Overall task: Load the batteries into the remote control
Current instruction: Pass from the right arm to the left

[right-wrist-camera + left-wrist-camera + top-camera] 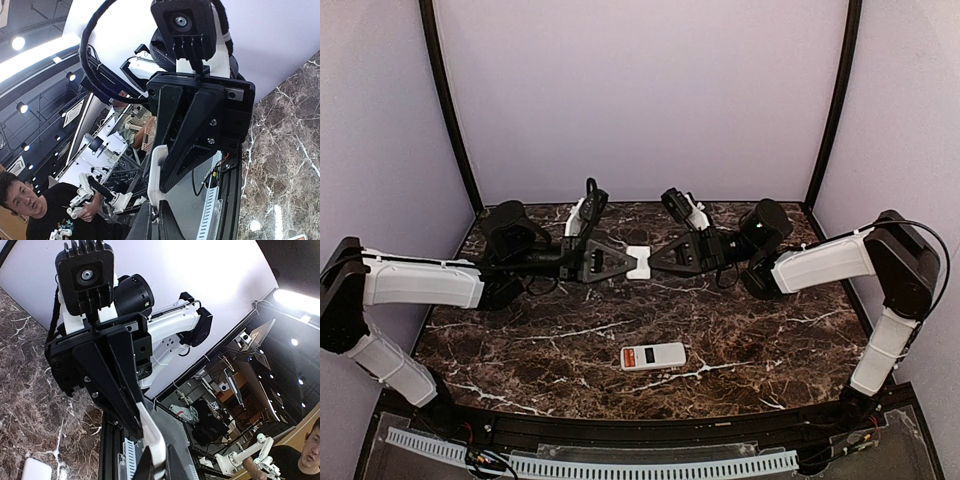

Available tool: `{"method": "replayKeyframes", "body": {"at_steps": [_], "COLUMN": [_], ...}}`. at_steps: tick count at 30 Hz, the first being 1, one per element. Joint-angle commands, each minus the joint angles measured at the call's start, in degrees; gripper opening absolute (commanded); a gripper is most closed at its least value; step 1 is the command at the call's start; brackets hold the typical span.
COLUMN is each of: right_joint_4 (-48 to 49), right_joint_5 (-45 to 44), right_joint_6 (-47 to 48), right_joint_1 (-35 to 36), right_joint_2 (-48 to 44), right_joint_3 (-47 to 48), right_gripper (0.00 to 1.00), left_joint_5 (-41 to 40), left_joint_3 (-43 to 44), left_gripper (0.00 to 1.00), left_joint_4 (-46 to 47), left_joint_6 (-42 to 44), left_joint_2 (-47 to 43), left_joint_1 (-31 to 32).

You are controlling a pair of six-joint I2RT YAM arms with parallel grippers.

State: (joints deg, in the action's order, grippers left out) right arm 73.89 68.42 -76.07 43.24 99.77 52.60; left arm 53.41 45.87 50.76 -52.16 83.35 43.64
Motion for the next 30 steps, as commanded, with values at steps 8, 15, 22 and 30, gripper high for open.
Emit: {"method": "replayKeyframes", "body": {"at_steps": [8, 15, 22, 30], "right_joint_4": [-6.01, -57.07, -81.81, -94.16], "right_joint_5": [3.07, -10.02, -39.92, -54.95], "right_joint_6": [11.70, 52.94, 80.94, 94.57], "right_joint_1": [-2.14, -4.37, 3.75, 14.24], "right_joint_2": [-2.66, -14.24, -16.54, -5.42], "right_joint_3": [-1.47, 1.67, 5.13, 9.37], "right_gripper": [0.39, 0.82, 0.90, 0.95], "left_joint_5": [2.89, 1.97, -3.95, -9.56], "left_joint_3": [-0.70, -0.76, -2.87, -3.64], "left_gripper": [0.00, 0.00, 0.00, 0.00], "left_joint_4": [13.87, 4.77, -10.77, -26.25], "left_joint_6": [-9.44, -3.76, 0.60, 3.64], "left_joint_2": [0.89, -2.82, -7.66, -11.14], "left_joint_1": [-1.80, -2.12, -5.32, -10.24]}}
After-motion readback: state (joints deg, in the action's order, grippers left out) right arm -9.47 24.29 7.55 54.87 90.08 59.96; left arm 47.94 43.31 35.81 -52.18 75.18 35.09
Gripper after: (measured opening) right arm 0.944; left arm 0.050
